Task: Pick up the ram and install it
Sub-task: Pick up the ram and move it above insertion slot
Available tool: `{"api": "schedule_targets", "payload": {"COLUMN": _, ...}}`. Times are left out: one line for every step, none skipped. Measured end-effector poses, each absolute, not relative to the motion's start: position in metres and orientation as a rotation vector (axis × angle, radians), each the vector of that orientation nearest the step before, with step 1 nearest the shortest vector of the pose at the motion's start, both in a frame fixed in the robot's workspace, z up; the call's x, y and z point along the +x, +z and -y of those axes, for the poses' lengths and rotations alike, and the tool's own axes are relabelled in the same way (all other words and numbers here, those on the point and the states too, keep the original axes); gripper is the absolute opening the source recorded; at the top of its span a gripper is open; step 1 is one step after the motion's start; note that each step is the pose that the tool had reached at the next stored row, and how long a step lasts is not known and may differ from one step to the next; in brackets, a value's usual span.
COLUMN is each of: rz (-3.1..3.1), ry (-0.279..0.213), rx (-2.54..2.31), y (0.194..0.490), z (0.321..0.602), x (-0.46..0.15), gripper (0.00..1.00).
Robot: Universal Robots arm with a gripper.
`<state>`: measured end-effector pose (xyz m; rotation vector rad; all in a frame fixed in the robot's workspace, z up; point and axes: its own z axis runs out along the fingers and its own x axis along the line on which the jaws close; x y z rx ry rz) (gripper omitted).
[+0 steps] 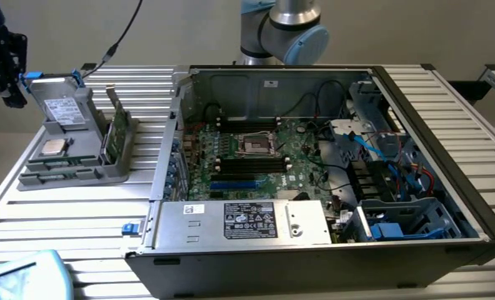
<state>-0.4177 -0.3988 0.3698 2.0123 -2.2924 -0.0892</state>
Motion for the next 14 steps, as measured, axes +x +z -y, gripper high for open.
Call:
{"api": "schedule_targets", "payload": {"rz": 2.273, "ry": -0.088, "rx": 2.033, "y": 0.3694, "z": 0.3988, "x": -0.4177, "gripper": 0.11}}
{"api": "schedule_targets", "payload": {"rz": 2.254, "ry": -0.086, "rx": 2.054, "y": 0.3691, "z": 0.3988, "x": -0.4177, "gripper": 0.11}}
{"api": "schedule_targets", "payload": {"rz": 2.236, "ry": -0.084, "rx": 2.073, "y": 0.3688, "z": 0.3988, "x": -0.4177, "gripper": 0.11}}
{"api": "schedule_targets", "payload": {"rz": 2.216, "ry": -0.082, "rx": 2.095, "y": 0.3686, "z": 0.3988, "x": -0.4177, "gripper": 0.11}}
{"api": "schedule_targets", "payload": {"rz": 2.197, "ry": -0.08, "rx": 2.115, "y": 0.3685, "z": 0.3988, "x": -0.4178, "gripper": 0.11}}
{"api": "schedule_targets", "payload": {"rz": 2.179, "ry": -0.076, "rx": 2.136, "y": 0.3684, "z": 0.3988, "x": -0.4178, "gripper": 0.11}}
{"api": "schedule_targets", "payload": {"rz": 2.161, "ry": -0.073, "rx": 2.155, "y": 0.3683, "z": 0.3988, "x": -0.4177, "gripper": 0.11}}
{"api": "schedule_targets", "payload": {"rz": 2.143, "ry": -0.069, "rx": 2.176, "y": 0.3683, "z": 0.3988, "x": -0.4177, "gripper": 0.11}}
{"api": "schedule_targets", "payload": {"rz": 2.126, "ry": -0.065, "rx": 2.195, "y": 0.3683, "z": 0.3988, "x": -0.4177, "gripper": 0.11}}
{"api": "schedule_targets", "payload": {"rz": 2.109, "ry": -0.06, "rx": 2.215, "y": 0.3682, "z": 0.3988, "x": -0.4178, "gripper": 0.11}}
{"api": "schedule_targets", "payload": {"rz": 2.092, "ry": -0.054, "rx": 2.234, "y": 0.3682, "z": 0.3988, "x": -0.4177, "gripper": 0.11}}
{"api": "schedule_targets", "payload": {"rz": 2.076, "ry": -0.048, "rx": 2.253, "y": 0.3681, "z": 0.3988, "x": -0.4177, "gripper": 0.11}}
{"api": "schedule_targets", "payload": {"rz": 2.061, "ry": -0.042, "rx": 2.27, "y": 0.3682, "z": 0.3988, "x": -0.4177, "gripper": 0.11}}
{"api": "schedule_targets", "payload": {"rz": 2.054, "ry": -0.041, "rx": 2.279, "y": 0.3681, "z": 0.3988, "x": -0.4176, "gripper": 0.11}}
